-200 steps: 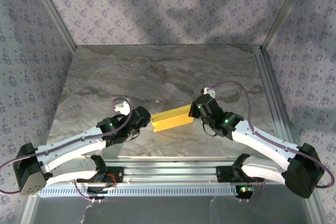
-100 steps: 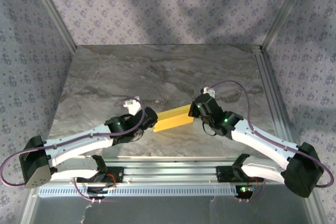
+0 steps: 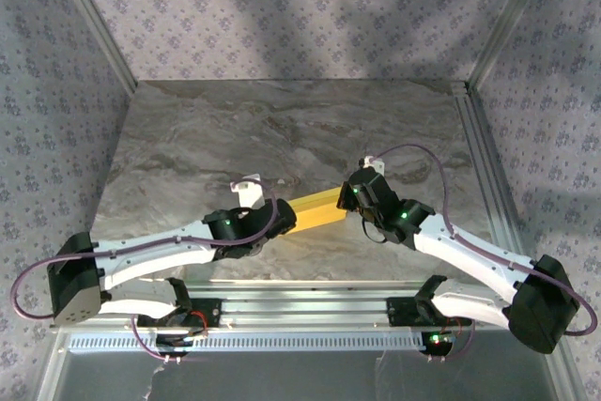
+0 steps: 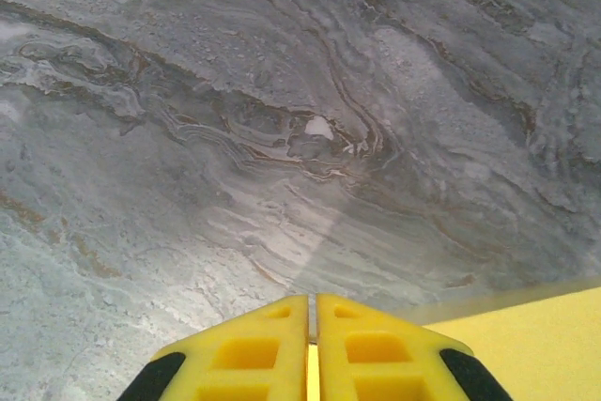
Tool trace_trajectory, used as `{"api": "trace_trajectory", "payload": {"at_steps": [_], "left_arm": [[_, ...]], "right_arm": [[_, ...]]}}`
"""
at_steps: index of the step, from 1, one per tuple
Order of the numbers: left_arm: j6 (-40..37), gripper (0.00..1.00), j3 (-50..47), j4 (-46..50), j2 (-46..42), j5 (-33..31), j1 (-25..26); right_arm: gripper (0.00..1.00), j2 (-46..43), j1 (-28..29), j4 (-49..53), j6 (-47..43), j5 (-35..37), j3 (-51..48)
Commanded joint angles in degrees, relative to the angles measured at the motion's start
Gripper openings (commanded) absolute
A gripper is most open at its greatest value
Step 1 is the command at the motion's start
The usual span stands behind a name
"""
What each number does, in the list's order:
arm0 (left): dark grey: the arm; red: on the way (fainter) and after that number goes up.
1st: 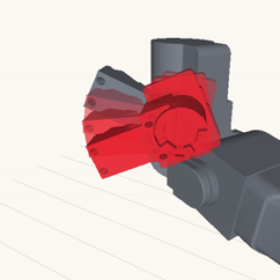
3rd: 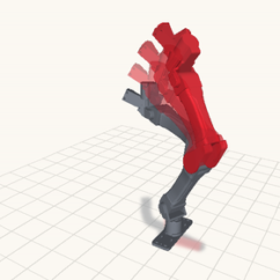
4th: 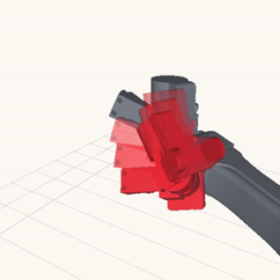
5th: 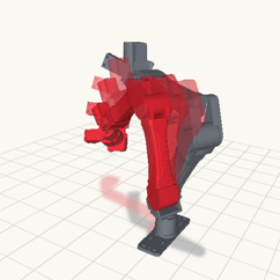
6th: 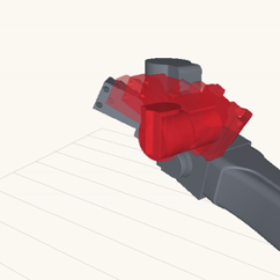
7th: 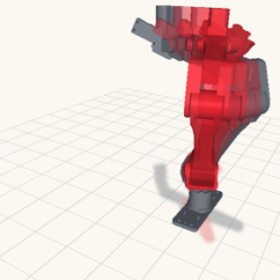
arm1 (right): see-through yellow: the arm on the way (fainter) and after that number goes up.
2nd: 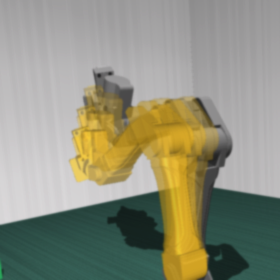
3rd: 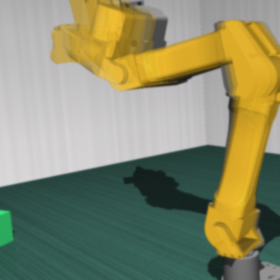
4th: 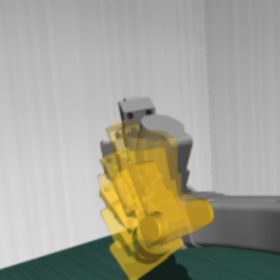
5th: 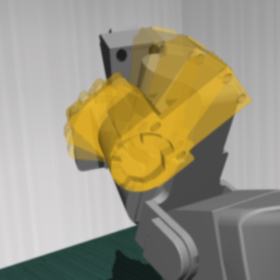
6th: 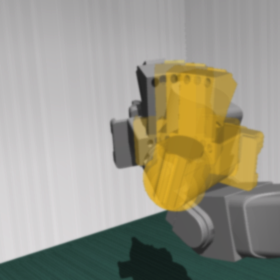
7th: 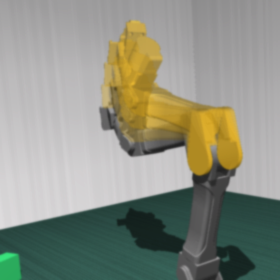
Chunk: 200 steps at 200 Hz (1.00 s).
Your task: Fold the paper box
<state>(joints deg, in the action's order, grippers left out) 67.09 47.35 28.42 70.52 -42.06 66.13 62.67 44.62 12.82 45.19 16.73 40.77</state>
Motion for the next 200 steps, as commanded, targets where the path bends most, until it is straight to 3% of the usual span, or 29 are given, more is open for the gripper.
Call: {"api": "trace_trajectory", "payload": {"at_steps": [1, 87, 200], "left_arm": [[1.53, 0.08, -1.73, -0.11, 1.37, -2.32, 0.82], [7.47, 0.0, -5.05, 0.01, 5.89, -3.99, 2.89], [17.43, 0.0, -7.38, 2.28, 12.98, -6.6, 8.02]], "right_arm": [[0.03, 1.31, 0.12, 7.42, -0.86, -0.29, -0.52], [0.03, 1.66, -0.07, 7.14, -1.42, -0.72, -0.51], [0.02, 0.96, 0.07, 5.79, -3.44, -0.74, -2.62]]}}
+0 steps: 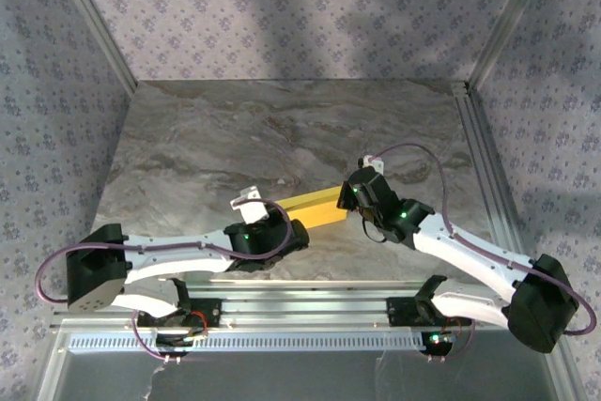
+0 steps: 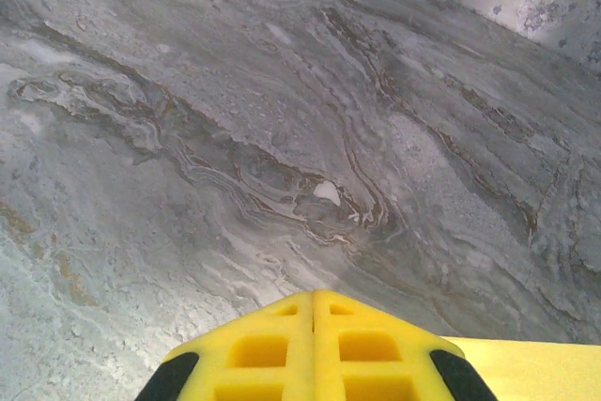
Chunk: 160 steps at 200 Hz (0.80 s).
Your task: Fold the paper box
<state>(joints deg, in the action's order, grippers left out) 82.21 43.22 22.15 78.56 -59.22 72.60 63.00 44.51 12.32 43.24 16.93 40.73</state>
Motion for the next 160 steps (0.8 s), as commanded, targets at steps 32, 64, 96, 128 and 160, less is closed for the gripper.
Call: {"api": "trace_trajectory", "payload": {"at_steps": [32, 64, 96, 128, 160], "left_arm": [[1.89, 0.0, -1.45, 12.23, 0.82, 9.19, 1.6], [-4.36, 0.34, 2.09, 14.94, -8.73, 7.26, 1.61], [-24.91, 0.65, 5.73, 11.75, -17.01, 8.6, 0.78], [-39.84, 0.67, 5.15, 4.65, -20.42, 36.29, -10.35], [-50.11, 0.72, 9.76, 8.0, -16.5, 42.47, -10.77]], "right_arm": [[0.0, 0.19, 0.28, 5.8, -1.58, -0.74, -3.27], [0.0, -0.31, 0.78, 5.57, -2.06, 0.45, -3.31], [0.0, -0.25, 1.01, 5.26, -2.64, 1.04, -3.33], [0.0, 0.11, 1.04, 5.0, -2.63, 1.27, -3.09], [0.0, 0.54, 1.19, 4.92, -2.57, 1.23, -2.62]]}}
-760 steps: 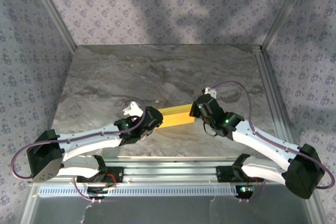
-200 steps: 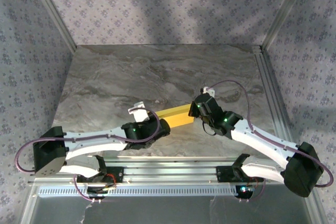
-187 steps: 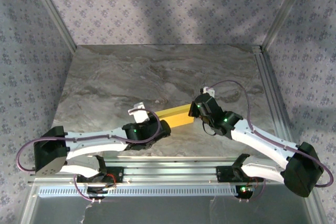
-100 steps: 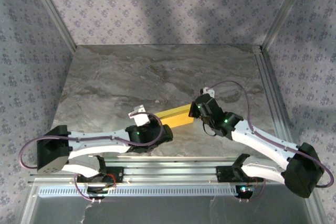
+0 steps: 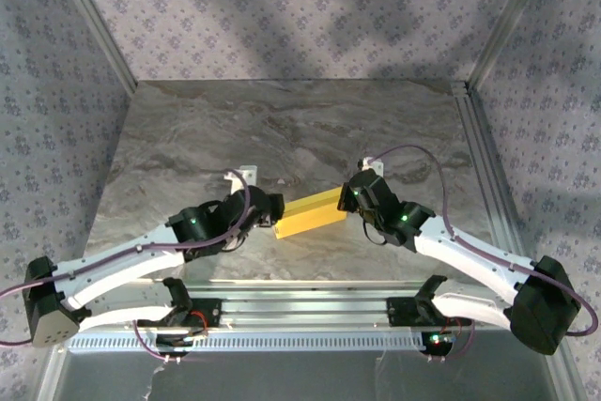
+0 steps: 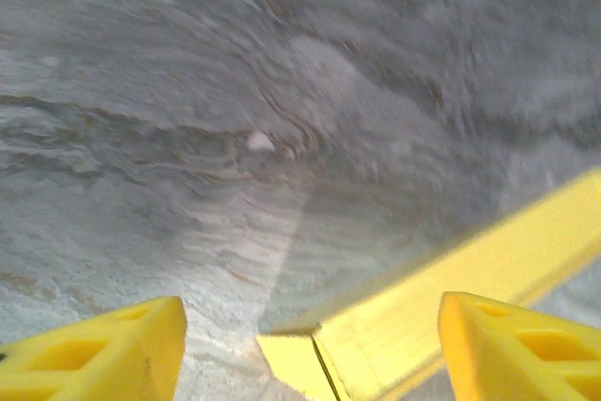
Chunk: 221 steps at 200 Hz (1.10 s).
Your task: Fold the paper box
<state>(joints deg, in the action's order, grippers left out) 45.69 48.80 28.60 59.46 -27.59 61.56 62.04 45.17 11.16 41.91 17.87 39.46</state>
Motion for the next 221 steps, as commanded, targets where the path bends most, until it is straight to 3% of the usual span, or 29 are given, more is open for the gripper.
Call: {"api": "trace_trajectory", "payload": {"at_steps": [1, 25, 43, 65, 86, 101, 144, 179, 221], "left_arm": [[-14.13, 0.72, 4.33, 1.59, 2.73, 10.82, 0.29], [-26.15, 0.73, 4.39, 0.27, 3.7, 9.48, -0.04], [-25.14, 0.63, 5.74, 0.62, 4.42, 6.55, -3.24], [-27.79, 0.58, 6.85, -3.12, 6.25, 11.56, -4.15], [-37.83, 0.65, 6.2, -6.92, 9.01, 11.43, -0.52], [-43.49, 0.69, 6.94, -6.01, 11.69, 10.53, -0.92], [-53.46, 0.75, 10.5, -1.73, 14.44, 28.27, -7.74], [-57.89, 0.77, 10.93, 0.56, 17.44, 31.0, -7.77], [-58.0, 0.76, 10.0, -0.3, 19.79, 33.2, -7.77]], "right_arm": [[0.0, 1.55, 0.54, 6.07, -1.27, 0.26, -1.29], [0.0, 1.53, 0.68, 6.39, -1.42, 0.39, -1.1], [0.0, 1.33, 0.64, 6.77, -1.46, 0.59, -1.03], [0.0, 1.42, 0.62, 6.68, -1.38, 0.59, -1.11], [0.0, 1.85, 0.54, 6.55, -1.52, 0.33, -0.84], [0.0, 1.94, 0.49, 6.67, -1.74, 0.24, -0.72], [0.0, 1.94, -1.12, 6.6, -2.96, -1.94, -0.49], [0.0, 2.99, -1.96, 6.03, -4.66, -4.11, 0.57], [0.0, 3.04, -2.16, 5.84, -4.73, -4.47, 0.45]]}}
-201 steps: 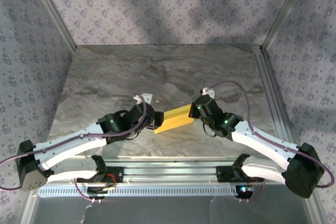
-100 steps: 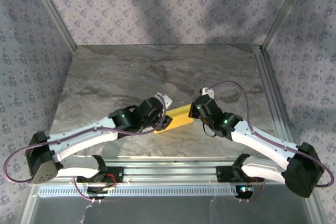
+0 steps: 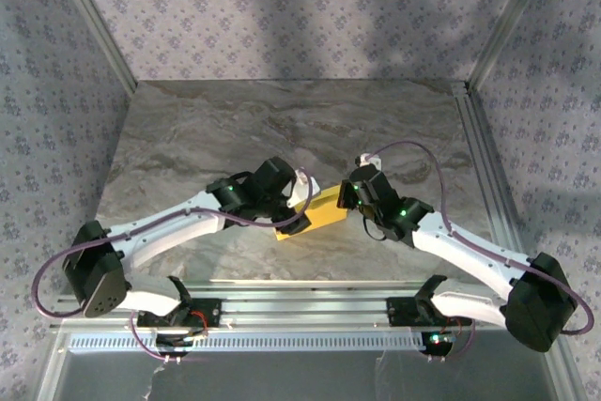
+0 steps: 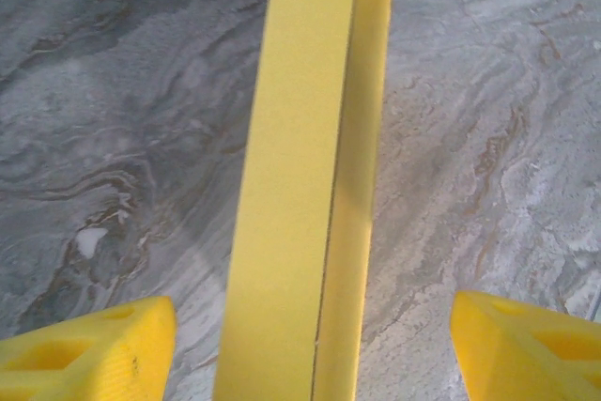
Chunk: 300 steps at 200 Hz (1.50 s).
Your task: Fold the paper box
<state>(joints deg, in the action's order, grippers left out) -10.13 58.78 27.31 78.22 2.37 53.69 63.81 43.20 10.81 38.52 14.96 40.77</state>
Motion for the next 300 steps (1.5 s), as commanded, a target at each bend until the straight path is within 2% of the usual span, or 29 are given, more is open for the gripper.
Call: {"api": "trace_trajectory", "payload": {"at_steps": [1, 56, 117, 156, 174, 197, 229, 262, 279, 300], "left_arm": [[-2.18, 0.76, 0.06, 1.03, 1.18, 3.15, 0.1], [-2.46, 0.73, 2.57, 3.52, 7.37, 1.85, -0.08], [0.1, 0.69, 3.78, 5.65, 10.16, 7.69, -2.62], [1.12, 0.64, 4.01, 7.19, 11.91, 7.31, -2.45], [1.77, 0.6, 4.37, 8.0, 12.73, 4.67, -1.94], [2.51, 0.54, 4.72, 8.37, 14.09, -0.42, 0.09], [4.7, 0.41, 5.37, 8.89, 17.25, -6.17, 1.78], [6.19, 0.3, 4.77, 8.01, 17.81, -7.13, 2.28], [6.68, 0.28, 4.33, 7.41, 17.16, -7.12, 2.29], [6.9, 0.1, 4.22, 7.32, 16.98, -6.52, 2.28]], "right_arm": [[0.0, 1.3, -0.21, 6.17, -1.35, -1.54, -0.87], [0.0, 0.97, -0.22, 6.03, -1.26, -1.8, -1.03], [0.0, 0.78, -0.32, 5.82, -1.35, -1.87, -1.24], [0.0, 0.77, -0.39, 5.57, -1.4, -1.89, -1.15], [0.0, 0.74, -0.39, 5.7, -1.35, -1.94, -1.18], [0.0, 0.79, -0.34, 5.45, -1.27, -2.03, -1.23], [0.0, 0.8, -0.61, 5.32, -1.02, -2.64, -0.98], [0.0, 0.14, -1.66, 5.8, -1.05, -3.9, -0.96], [0.0, -0.53, -2.54, 5.96, -1.0, -4.76, -0.98], [0.0, -1.27, -3.79, 6.49, -0.99, -6.39, -0.78]]}}
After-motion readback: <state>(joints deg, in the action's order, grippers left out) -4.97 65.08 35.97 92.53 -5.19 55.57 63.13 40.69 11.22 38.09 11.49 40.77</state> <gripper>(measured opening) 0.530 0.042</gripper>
